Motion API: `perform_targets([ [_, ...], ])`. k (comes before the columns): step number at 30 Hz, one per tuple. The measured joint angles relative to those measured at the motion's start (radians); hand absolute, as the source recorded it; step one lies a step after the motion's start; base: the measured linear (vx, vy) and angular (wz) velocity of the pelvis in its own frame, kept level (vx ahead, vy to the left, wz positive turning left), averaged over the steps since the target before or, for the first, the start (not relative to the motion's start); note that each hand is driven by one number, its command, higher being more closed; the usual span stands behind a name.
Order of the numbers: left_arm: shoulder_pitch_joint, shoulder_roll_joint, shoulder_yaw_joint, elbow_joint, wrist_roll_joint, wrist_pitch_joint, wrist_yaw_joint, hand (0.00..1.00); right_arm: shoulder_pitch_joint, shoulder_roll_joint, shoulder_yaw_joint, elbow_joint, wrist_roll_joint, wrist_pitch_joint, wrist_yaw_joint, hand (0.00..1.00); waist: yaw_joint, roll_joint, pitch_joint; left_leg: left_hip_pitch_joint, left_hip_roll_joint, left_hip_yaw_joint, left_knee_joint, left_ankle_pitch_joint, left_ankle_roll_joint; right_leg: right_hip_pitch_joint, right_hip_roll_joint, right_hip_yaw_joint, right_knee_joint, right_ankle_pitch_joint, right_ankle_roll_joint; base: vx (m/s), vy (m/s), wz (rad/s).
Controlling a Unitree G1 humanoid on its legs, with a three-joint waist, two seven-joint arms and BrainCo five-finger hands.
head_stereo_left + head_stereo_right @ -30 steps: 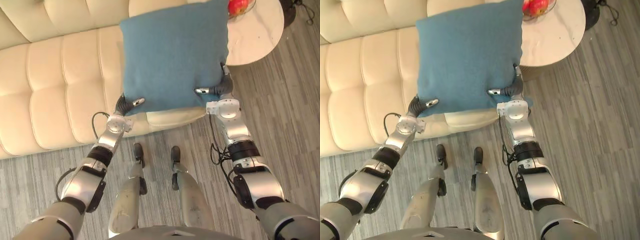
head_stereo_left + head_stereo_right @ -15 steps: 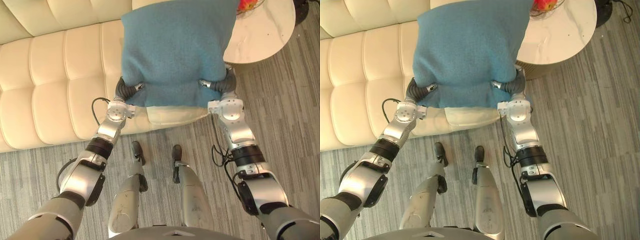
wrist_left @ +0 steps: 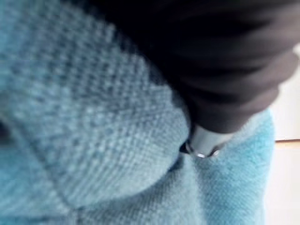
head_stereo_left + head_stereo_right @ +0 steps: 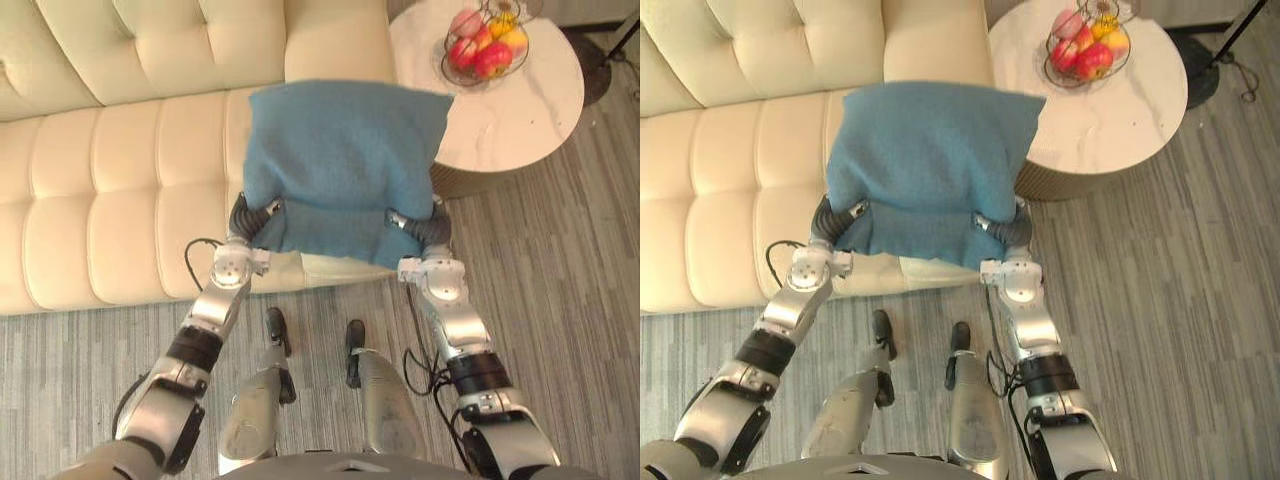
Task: Pick up cushions and gather them together orderly.
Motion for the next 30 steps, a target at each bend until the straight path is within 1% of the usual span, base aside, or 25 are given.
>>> perform_targets([
  [2, 0.066, -0.003, 0.0, -0.04, 0.002, 0.0, -0.001, 1.0, 0.038, 0.02, 0.0, -0.002, -0.002, 0.0, 0.015, 1.0, -0.008, 0.002, -0.024, 0.018, 0.0, -0.021, -0.005, -0.012, -0.002, 0.039, 0.004, -0.017, -0.031, 0.002, 0.003, 0.03, 0.007, 0.16],
  [3, 0.091, -0.007, -0.001, -0.052, 0.009, 0.0, -0.002, 1.0, 0.056, 0.025, 0.0, -0.003, -0.003, 0.0, 0.019, 1.0, -0.008, 0.004, -0.038, 0.021, 0.001, -0.023, -0.005, -0.018, -0.004, 0.05, 0.005, -0.021, -0.042, 0.004, 0.005, 0.07, 0.011, 0.16],
  [4, 0.15, -0.018, -0.003, -0.085, 0.023, 0.001, -0.003, 1.0, 0.097, 0.032, 0.001, -0.014, -0.004, 0.001, 0.033, 1.0, -0.005, 0.004, -0.068, 0.035, 0.0, -0.032, -0.005, -0.023, 0.001, 0.078, 0.007, -0.026, -0.065, 0.007, 0.008, 0.07, 0.01, 0.12],
  [5, 0.17, -0.019, -0.005, -0.099, 0.024, 0.001, -0.004, 1.0, 0.112, 0.035, 0.0, -0.026, -0.011, 0.001, 0.037, 1.0, -0.005, 0.005, -0.077, 0.039, 0.0, -0.036, -0.005, -0.022, 0.002, 0.088, 0.008, -0.029, -0.073, 0.01, 0.01, 0.12, 0.012, 0.16],
  [7, 0.266, -0.02, 0.003, -0.188, 0.032, 0.002, -0.011, 1.0, 0.182, 0.058, 0.0, -0.099, -0.045, 0.002, 0.051, 1.0, -0.005, 0.006, -0.106, 0.064, -0.002, -0.053, -0.002, -0.026, 0.006, 0.142, 0.015, -0.048, -0.115, 0.02, 0.013, 0.1, 0.002, 0.19],
  [8, 0.289, -0.021, 0.005, -0.212, 0.033, 0.002, -0.011, 1.0, 0.197, 0.064, 0.0, -0.114, -0.048, 0.002, 0.053, 1.0, -0.004, 0.006, -0.118, 0.064, -0.002, -0.058, 0.001, -0.026, 0.006, 0.147, 0.017, -0.049, -0.123, 0.023, 0.013, 0.1, -0.012, 0.15],
  [9, 0.336, -0.022, 0.009, -0.258, 0.042, 0.002, -0.013, 1.0, 0.214, 0.077, 0.002, -0.121, -0.061, 0.002, 0.062, 1.0, -0.001, 0.007, -0.14, 0.067, -0.002, -0.072, 0.001, -0.024, 0.008, 0.162, 0.022, -0.051, -0.141, 0.029, 0.013, 0.1, -0.02, 0.1],
  [12, 0.405, -0.048, 0.029, -0.317, 0.06, 0.002, -0.024, 1.0, 0.24, 0.099, 0.005, -0.122, -0.065, 0.002, 0.081, 1.0, 0.012, 0.011, -0.154, 0.105, -0.004, -0.094, 0.001, -0.022, 0.01, 0.214, 0.024, -0.058, -0.166, 0.033, 0.013, 0.07, -0.019, 0.1],
  [13, 0.441, -0.063, 0.039, -0.343, 0.069, 0.002, -0.026, 1.0, 0.254, 0.106, 0.008, -0.125, -0.076, 0.002, 0.089, 1.0, 0.012, 0.02, -0.173, 0.114, -0.006, -0.112, 0.001, -0.022, 0.01, 0.235, 0.024, -0.07, -0.179, 0.034, 0.013, 0.03, -0.019, 0.18],
  [15, 0.467, -0.067, 0.042, -0.366, 0.081, 0.002, -0.032, 1.0, 0.276, 0.11, 0.008, -0.148, -0.082, 0.002, 0.095, 1.0, 0.016, 0.03, -0.193, 0.117, -0.006, -0.127, 0.001, -0.022, 0.01, 0.246, 0.027, -0.079, -0.192, 0.036, 0.014, -0.01, -0.005, 0.18],
  [17, 0.503, -0.068, 0.053, -0.41, 0.101, 0.002, -0.03, 1.0, 0.297, 0.121, 0.011, -0.199, -0.093, 0.002, 0.1, 1.0, 0.03, 0.037, -0.211, 0.124, 0.0, -0.13, -0.005, -0.025, 0.011, 0.26, 0.035, -0.08, -0.208, 0.042, 0.011, -0.01, -0.002, 0.04],
  [18, 0.509, -0.068, 0.055, -0.418, 0.101, 0.002, -0.03, 1.0, 0.299, 0.123, 0.011, -0.203, -0.099, 0.002, 0.1, 1.0, 0.031, 0.036, -0.211, 0.128, 0.001, -0.131, -0.005, -0.025, 0.011, 0.267, 0.037, -0.081, -0.213, 0.045, 0.011, -0.04, -0.002, 0.01],
  [22, 0.553, -0.087, 0.064, -0.452, 0.118, 0.001, -0.022, 1.0, 0.328, 0.134, 0.019, -0.234, -0.109, -0.001, 0.101, 1.0, 0.036, 0.033, -0.255, 0.14, -0.001, -0.161, 0.0, -0.03, 0.006, 0.3, 0.04, -0.108, -0.226, 0.053, 0.011, -0.02, 0.008, 0.15],
  [23, 0.557, -0.087, 0.065, -0.456, 0.118, 0.0, -0.021, 1.0, 0.328, 0.134, 0.021, -0.234, -0.11, -0.002, 0.1, 1.0, 0.037, 0.032, -0.257, 0.138, -0.001, -0.165, 0.001, -0.03, 0.006, 0.301, 0.04, -0.111, -0.224, 0.054, 0.011, -0.02, 0.009, 0.27],
  [24, 0.562, -0.087, 0.072, -0.463, 0.118, -0.001, -0.02, 1.0, 0.328, 0.131, 0.027, -0.234, -0.111, -0.008, 0.098, 1.0, 0.036, 0.032, -0.258, 0.137, -0.002, -0.182, 0.002, -0.027, 0.008, 0.308, 0.04, -0.13, -0.218, 0.054, 0.011, -0.03, -0.002, 0.47],
  [25, 0.564, -0.087, 0.076, -0.468, 0.117, -0.005, -0.02, 1.0, 0.328, 0.131, 0.029, -0.234, -0.115, -0.015, 0.096, 1.0, 0.042, 0.032, -0.257, 0.128, -0.007, -0.212, 0.002, -0.014, 0.009, 0.308, 0.036, -0.159, -0.2, 0.051, 0.012, -0.05, -0.006, 0.56],
  [26, 0.564, -0.087, 0.078, -0.469, 0.117, -0.005, -0.02, 1.0, 0.328, 0.13, 0.03, -0.234, -0.12, -0.016, 0.095, 1.0, 0.045, 0.032, -0.257, 0.124, -0.008, -0.221, 0.002, -0.01, 0.006, 0.306, 0.036, -0.167, -0.193, 0.046, 0.012, -0.07, -0.024, 0.76],
  [27, 0.564, -0.088, 0.082, -0.47, 0.117, -0.006, -0.02, 1.0, 0.326, 0.13, 0.032, -0.234, -0.12, -0.016, 0.095, 1.0, 0.048, 0.032, -0.257, 0.111, -0.011, -0.248, 0.002, -0.002, 0.0, 0.304, 0.032, -0.204, -0.175, 0.031, 0.011, -0.08, -0.035, 0.92],
  [28, 0.564, -0.091, 0.08, -0.473, 0.116, -0.006, -0.02, 1.0, 0.325, 0.128, 0.034, -0.234, -0.12, -0.016, 0.095, 1.0, 0.058, 0.032, -0.258, 0.091, -0.014, -0.262, 0.002, -0.021, 0.005, 0.3, 0.024, -0.248, -0.15, 0.02, 0.012, -0.09, -0.039, 0.98],
  [29, 0.564, -0.094, 0.082, -0.473, 0.116, -0.006, -0.02, 1.0, 0.324, 0.127, 0.034, -0.234, -0.12, -0.016, 0.095, 1.0, 0.061, 0.032, -0.258, 0.077, -0.014, -0.25, 0.002, -0.043, 0.005, 0.298, 0.021, -0.267, -0.145, 0.02, 0.012, -0.12, -0.002, 1.27],
  [30, 0.564, -0.099, 0.081, -0.474, 0.114, -0.007, -0.019, 1.0, 0.315, 0.123, 0.031, -0.232, -0.12, -0.017, 0.095, 1.0, 0.069, 0.009, -0.258, 0.044, -0.019, -0.174, 0.027, -0.128, 0.01, 0.291, -0.033, -0.327, -0.156, 0.024, 0.01, -0.11, 0.036, 1.04],
])
